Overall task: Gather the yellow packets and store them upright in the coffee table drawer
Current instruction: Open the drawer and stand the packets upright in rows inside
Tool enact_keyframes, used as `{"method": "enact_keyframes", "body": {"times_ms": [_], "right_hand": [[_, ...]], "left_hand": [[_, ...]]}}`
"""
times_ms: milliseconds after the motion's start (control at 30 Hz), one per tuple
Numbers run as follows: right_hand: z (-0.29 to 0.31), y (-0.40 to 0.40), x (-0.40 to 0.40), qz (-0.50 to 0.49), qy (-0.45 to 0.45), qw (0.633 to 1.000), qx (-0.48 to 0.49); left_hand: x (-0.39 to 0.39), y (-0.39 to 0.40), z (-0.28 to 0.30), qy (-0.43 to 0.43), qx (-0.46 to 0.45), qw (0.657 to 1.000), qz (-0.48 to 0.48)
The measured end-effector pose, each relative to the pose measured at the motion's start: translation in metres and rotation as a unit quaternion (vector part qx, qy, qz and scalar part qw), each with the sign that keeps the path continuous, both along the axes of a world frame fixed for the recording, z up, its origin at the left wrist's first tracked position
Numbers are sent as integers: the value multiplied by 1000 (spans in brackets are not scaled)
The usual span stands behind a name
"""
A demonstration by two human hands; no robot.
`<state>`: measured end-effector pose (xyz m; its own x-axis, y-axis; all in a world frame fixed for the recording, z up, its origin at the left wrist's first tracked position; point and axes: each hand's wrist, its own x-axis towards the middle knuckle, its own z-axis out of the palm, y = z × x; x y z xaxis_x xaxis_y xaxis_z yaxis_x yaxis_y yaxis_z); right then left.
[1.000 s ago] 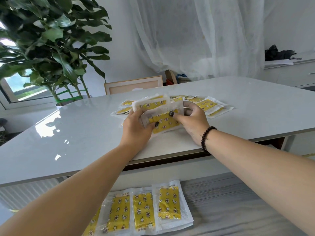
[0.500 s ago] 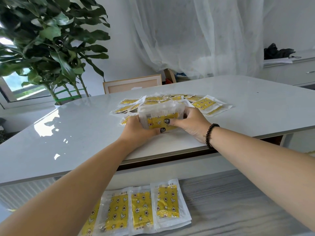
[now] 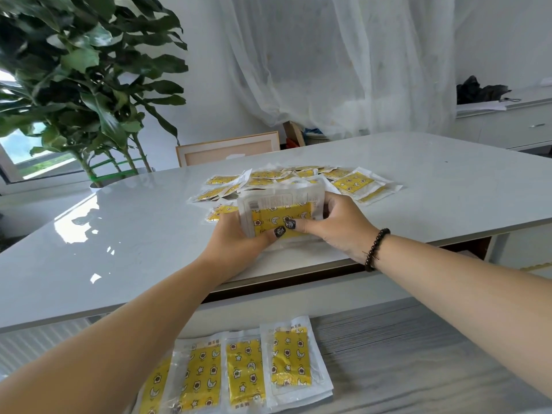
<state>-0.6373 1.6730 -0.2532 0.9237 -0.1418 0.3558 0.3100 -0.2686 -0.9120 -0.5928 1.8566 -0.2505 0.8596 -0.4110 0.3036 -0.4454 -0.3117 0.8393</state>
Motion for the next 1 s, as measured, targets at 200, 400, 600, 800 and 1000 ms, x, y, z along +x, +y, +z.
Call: {"method": "enact_keyframes", "body": {"times_ms": [200,400,600,800,1000], "right_hand": [[0,2,-65,34,8,991,-125],[-2,10,-99,91,23,975,-199],[-27,27,-98,170,101,922,-334],[-46,24,-90,178,227,892,-347],[-70,-13,-78,63,440,895,-41]], "left_hand": [[-65,21,4,3,64,997,-38],[-105,38,-10,-9,204,977,-61],[-109,44,-40,16,333,939,-83],[-106,38,-53,143,323,934,-56],[-80,56,-62,187,236,953,37]]}}
